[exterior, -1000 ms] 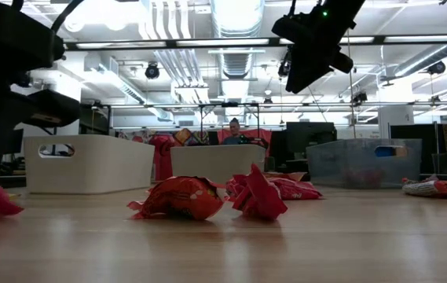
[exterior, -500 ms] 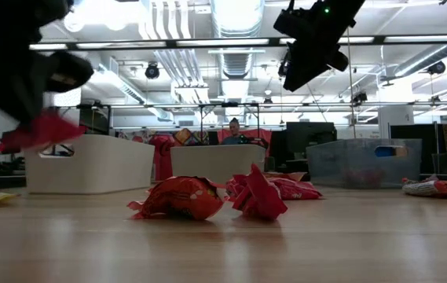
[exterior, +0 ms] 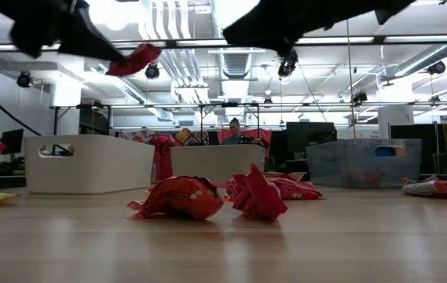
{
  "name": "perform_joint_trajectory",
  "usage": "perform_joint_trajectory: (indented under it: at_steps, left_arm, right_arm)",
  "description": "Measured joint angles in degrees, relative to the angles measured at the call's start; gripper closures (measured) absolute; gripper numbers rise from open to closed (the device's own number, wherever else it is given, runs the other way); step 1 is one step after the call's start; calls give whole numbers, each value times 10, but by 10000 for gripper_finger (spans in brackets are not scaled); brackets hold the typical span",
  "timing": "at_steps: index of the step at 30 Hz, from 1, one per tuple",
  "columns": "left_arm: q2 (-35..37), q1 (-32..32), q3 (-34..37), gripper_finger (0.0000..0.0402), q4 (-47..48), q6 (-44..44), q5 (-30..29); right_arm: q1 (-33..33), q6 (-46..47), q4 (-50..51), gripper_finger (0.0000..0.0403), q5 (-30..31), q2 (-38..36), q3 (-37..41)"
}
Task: Sort candy
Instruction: Put the red chocolate into the black bin
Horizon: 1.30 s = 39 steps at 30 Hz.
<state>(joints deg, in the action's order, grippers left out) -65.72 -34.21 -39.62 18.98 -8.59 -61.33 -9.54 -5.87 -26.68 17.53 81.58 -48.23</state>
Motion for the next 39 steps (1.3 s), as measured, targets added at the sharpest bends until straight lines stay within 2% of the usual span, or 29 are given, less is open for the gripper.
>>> perform_joint_trajectory:
  at_steps: [4,8,10,14,18,25,31,39]
  left_arm:
    - [-20,10,0,401,-90,28,-43]
    - [-51,23,0,401,-177,60,-64]
    - [-66,25,0,401,-191,66,-88]
    - [-94,27,0,401,-211,64,-131]
    - [-118,28,0,401,-242,66,-146]
    - [-129,28,0,401,-255,65,-161]
    - [-129,28,0,401,-256,66,-162]
    - [-129,28,0,401,-255,66,-159]
  right_arm:
    - [-6,-34,-99,254,3,50,-1]
    - [-2,-26,-178,228,7,105,-27]
    - [0,-12,-204,219,18,130,-50]
    - [5,28,-203,214,62,166,-90]
    - [14,82,-194,214,100,196,-121]
    - [30,139,-119,215,90,226,-163]
    - [31,134,-89,251,90,226,-179]
    - [33,131,-88,346,68,226,-181]
